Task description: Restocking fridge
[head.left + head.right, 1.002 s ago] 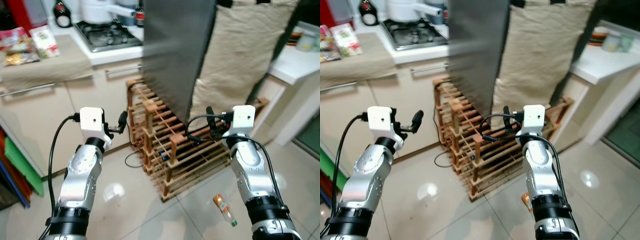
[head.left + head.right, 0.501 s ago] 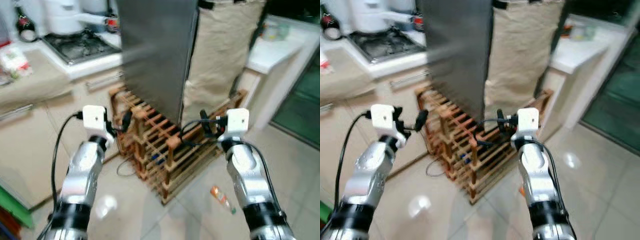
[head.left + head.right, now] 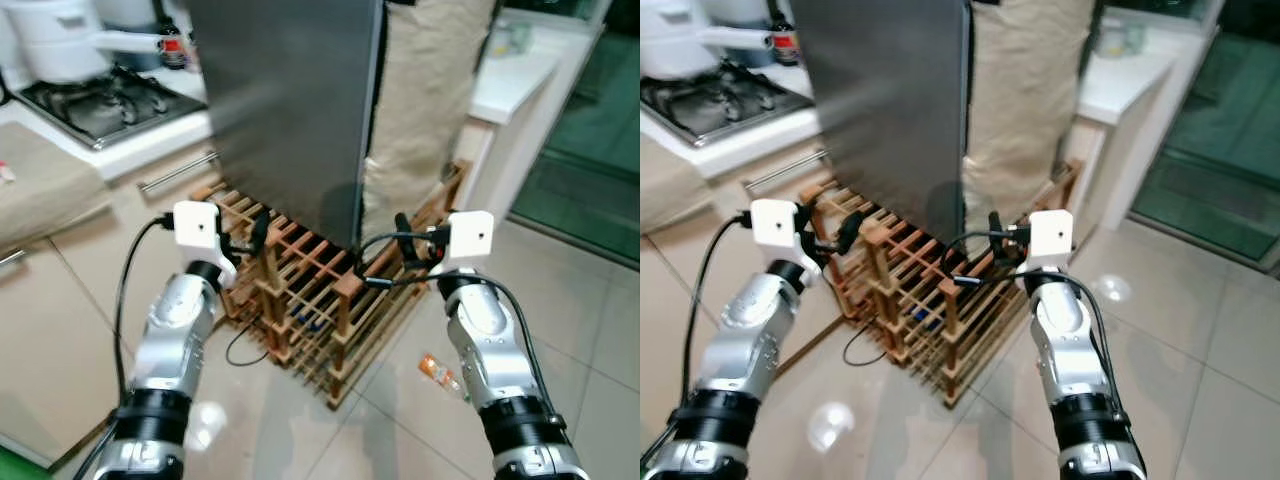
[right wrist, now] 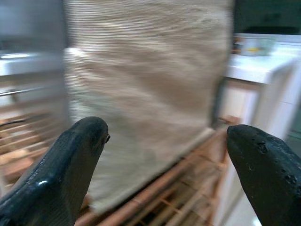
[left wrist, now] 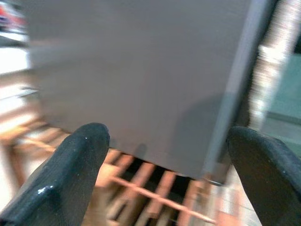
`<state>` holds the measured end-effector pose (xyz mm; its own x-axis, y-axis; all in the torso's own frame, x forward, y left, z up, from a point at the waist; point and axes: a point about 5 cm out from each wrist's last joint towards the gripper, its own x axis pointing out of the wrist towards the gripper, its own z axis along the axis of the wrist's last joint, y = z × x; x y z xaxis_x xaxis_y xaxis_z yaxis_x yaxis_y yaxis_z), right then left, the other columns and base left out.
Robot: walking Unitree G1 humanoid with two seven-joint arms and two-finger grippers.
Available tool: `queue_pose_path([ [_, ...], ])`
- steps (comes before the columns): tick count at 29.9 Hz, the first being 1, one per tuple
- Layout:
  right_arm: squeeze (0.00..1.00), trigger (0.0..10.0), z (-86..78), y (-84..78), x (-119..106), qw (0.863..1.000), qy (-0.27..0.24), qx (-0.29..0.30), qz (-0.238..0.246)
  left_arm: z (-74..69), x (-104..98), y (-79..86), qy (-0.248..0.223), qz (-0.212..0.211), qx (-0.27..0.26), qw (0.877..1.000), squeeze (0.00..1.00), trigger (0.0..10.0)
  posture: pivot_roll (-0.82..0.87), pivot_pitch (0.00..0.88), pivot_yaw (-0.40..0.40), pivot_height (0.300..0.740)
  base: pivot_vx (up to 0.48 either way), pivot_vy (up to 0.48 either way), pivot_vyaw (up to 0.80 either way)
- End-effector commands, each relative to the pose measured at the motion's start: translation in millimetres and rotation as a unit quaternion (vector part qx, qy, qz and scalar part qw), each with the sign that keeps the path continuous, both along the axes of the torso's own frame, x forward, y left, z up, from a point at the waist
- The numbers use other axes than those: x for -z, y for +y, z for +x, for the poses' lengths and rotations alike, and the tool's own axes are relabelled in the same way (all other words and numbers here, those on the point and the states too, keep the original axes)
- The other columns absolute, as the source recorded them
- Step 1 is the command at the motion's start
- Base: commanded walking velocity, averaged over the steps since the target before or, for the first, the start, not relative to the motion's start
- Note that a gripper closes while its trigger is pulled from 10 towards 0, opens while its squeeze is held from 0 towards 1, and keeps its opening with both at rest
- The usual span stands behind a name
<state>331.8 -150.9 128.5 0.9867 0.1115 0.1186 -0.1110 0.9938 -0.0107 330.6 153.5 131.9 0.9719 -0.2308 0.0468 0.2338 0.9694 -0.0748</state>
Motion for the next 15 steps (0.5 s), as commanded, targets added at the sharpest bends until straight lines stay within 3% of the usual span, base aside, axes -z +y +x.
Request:
queue_pose_path([
  [1,0.00,10.0,1.2,-0.2,-3,1.000,-0.007,0.003,0.003,1.3,-5,3.1,-0.008,0.002,-0.005,1.000,0.00,10.0,-0.11,0.000,0.046,0.740,0.000,0.000,-0.66],
  [5,0.00,10.0,0.2,-1.9,0,1.000,-0.003,0.010,0.005,3.1,-3,4.3,-0.002,-0.014,-0.014,1.000,0.00,10.0,-0.10,0.000,0.049,0.740,0.000,0.000,-0.65],
  [7,0.00,10.0,0.4,0.6,0,1.000,-0.006,0.005,-0.002,4.3,-5,5.1,-0.009,-0.017,-0.021,1.000,0.00,10.0,-0.10,0.000,0.053,0.740,0.416,0.000,-0.68],
  [15,0.00,10.0,0.1,11.6,1,1.000,-0.006,-0.016,-0.011,8.3,-19,4.8,-0.037,-0.003,-0.036,0.999,0.00,10.0,-0.09,0.000,0.054,0.740,0.429,0.000,0.00],
])
